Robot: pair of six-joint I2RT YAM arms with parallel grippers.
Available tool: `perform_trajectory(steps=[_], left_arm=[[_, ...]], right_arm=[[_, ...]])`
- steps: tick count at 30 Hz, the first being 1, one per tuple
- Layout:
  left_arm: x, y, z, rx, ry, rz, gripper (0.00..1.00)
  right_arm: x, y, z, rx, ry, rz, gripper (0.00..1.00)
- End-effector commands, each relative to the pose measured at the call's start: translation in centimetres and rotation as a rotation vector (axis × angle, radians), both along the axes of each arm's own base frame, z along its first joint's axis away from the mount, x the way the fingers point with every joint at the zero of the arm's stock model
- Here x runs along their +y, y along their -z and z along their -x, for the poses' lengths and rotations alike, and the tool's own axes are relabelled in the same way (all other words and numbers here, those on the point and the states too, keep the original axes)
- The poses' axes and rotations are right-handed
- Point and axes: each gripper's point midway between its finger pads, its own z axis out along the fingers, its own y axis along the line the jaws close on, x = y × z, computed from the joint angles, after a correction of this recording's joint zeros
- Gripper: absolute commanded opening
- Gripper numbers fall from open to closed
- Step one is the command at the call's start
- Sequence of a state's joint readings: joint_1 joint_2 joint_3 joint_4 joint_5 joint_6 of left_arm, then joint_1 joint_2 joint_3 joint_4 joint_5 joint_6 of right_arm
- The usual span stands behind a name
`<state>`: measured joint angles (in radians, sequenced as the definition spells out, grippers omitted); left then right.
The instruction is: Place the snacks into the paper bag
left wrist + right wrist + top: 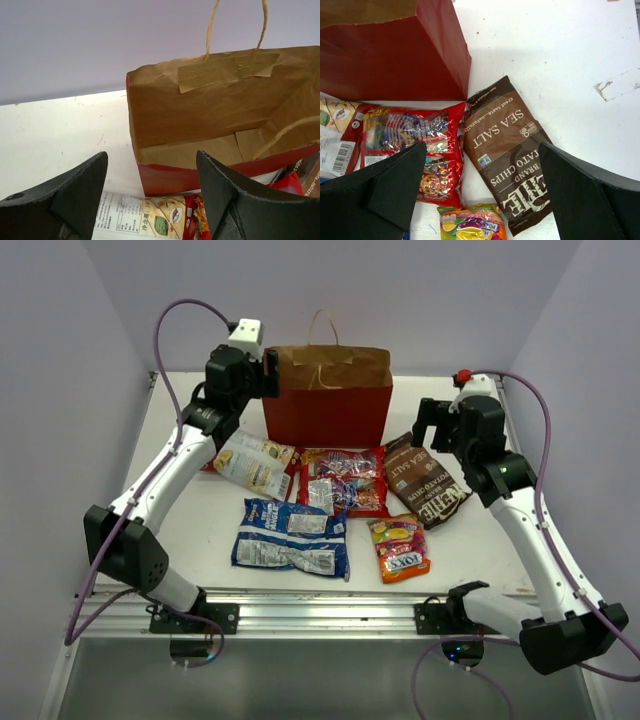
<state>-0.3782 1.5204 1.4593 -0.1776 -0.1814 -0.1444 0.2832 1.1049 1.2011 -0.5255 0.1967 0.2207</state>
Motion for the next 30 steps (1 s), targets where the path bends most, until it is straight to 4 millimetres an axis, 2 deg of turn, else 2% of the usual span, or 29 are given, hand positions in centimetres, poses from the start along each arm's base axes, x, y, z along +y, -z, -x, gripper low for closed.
perform_trajectory(steps=[1,2,4,5,7,8,9,10,16,20,23,25,27,28,29,30], left_arm=[[-0.4,-2.5,-2.2,-0.092,-0.005,-0.009,0.74],[-0.5,-3.4,-2.8,-0.107,-0.001,-0.001,0.73],[-0.7,-2.3,-4.0,-0.073,0.01,-0.01,0.7],[-0.5,-3.5,-4.7,-0.092,0.001,-0.005,0.7],[-0.6,-1.6,-6.1,-0.033,0.003,-0.022,0.7],[-0.2,-2.4,-6.7,-0.042,-0.005,-0.015,0.69],[-0.1,-2.1,-7.1,-0.033,-0.007,-0.017,0.67],[0.4,-0.8,-7.7,0.001,-0.024,-0.028,0.66],[1.6,1.4,-8.4,0.069,-0.058,-0.021,0.61],[1.6,2.7,-8.4,0.104,-0.046,-0.024,0.58],[1.1,3.1,-8.4,0.111,-0.022,-0.014,0.53],[0.8,3.4,-8.4,0.119,-0.009,-0.007,0.51],[0.6,3.6,-8.6,0.125,-0.002,-0.004,0.48],[0.6,3.8,-8.6,0.133,0.002,-0.004,0.43],[0.5,4.0,-8.6,0.139,0.002,-0.006,0.39],[0.5,4.2,-8.6,0.143,0.005,-0.007,0.31]], right_arm=[[-0.7,-2.0,-0.2,-0.078,0.031,0.014,0.99],[-0.7,-2.1,-0.2,-0.079,0.032,0.011,0.99],[-0.7,-1.9,-0.2,-0.075,0.03,0.013,0.99],[-0.7,-1.9,-0.1,-0.075,0.031,0.014,0.99],[-0.8,-1.8,-0.1,-0.069,0.034,0.016,0.99],[-0.8,-1.9,0.0,-0.074,0.035,0.013,0.99],[-0.8,-1.8,0.0,-0.071,0.036,0.014,0.99],[-0.9,-1.7,0.1,-0.07,0.039,0.018,0.99],[-1.0,-1.3,0.1,-0.051,0.042,0.023,0.99],[-0.4,-1.0,-0.2,-0.036,0.022,0.012,0.99],[0.6,-0.5,-0.3,-0.02,-0.026,-0.009,0.99],[2.1,-0.2,-0.5,-0.007,-0.086,-0.034,0.97],[4.3,0.2,-0.2,-0.002,-0.154,-0.043,0.96],[5.4,0.2,-0.4,-0.009,-0.184,-0.047,0.96],[7.5,0.5,0.2,-0.008,-0.245,-0.048,0.96],[8.7,0.6,0.4,-0.011,-0.28,-0.043,0.96]])
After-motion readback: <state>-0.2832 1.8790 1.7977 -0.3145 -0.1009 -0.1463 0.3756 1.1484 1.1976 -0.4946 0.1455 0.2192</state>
